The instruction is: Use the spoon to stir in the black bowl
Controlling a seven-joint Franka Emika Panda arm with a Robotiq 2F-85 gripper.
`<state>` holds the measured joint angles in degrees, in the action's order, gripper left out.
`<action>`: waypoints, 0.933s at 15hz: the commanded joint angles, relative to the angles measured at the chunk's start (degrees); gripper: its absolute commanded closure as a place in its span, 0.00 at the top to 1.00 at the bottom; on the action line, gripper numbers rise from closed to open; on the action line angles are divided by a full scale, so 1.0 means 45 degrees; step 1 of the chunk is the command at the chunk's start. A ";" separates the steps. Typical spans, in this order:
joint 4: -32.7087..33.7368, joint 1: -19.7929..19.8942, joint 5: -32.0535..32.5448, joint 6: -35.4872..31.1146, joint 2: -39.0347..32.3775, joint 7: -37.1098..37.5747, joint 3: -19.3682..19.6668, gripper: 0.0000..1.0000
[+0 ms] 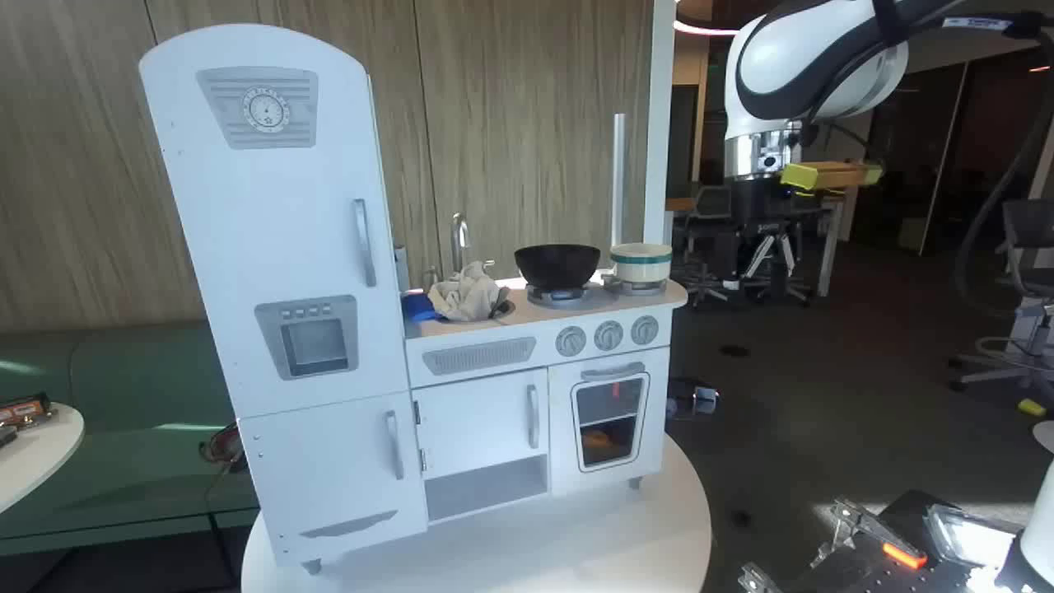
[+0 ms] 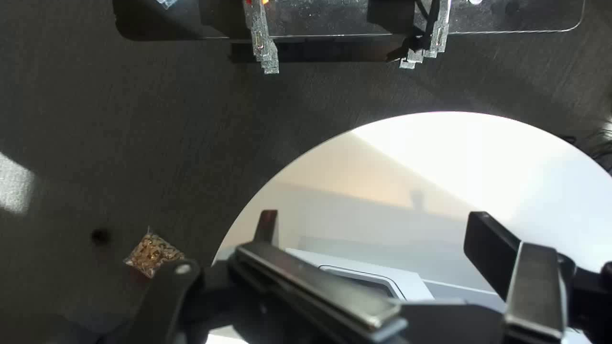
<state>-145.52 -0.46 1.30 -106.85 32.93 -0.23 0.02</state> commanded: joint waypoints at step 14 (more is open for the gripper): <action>0.1202 0.0416 -0.0251 -0.1495 -0.1271 0.0282 0.0474 1.00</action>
<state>-145.18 -0.17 1.30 -109.08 32.32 0.27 0.54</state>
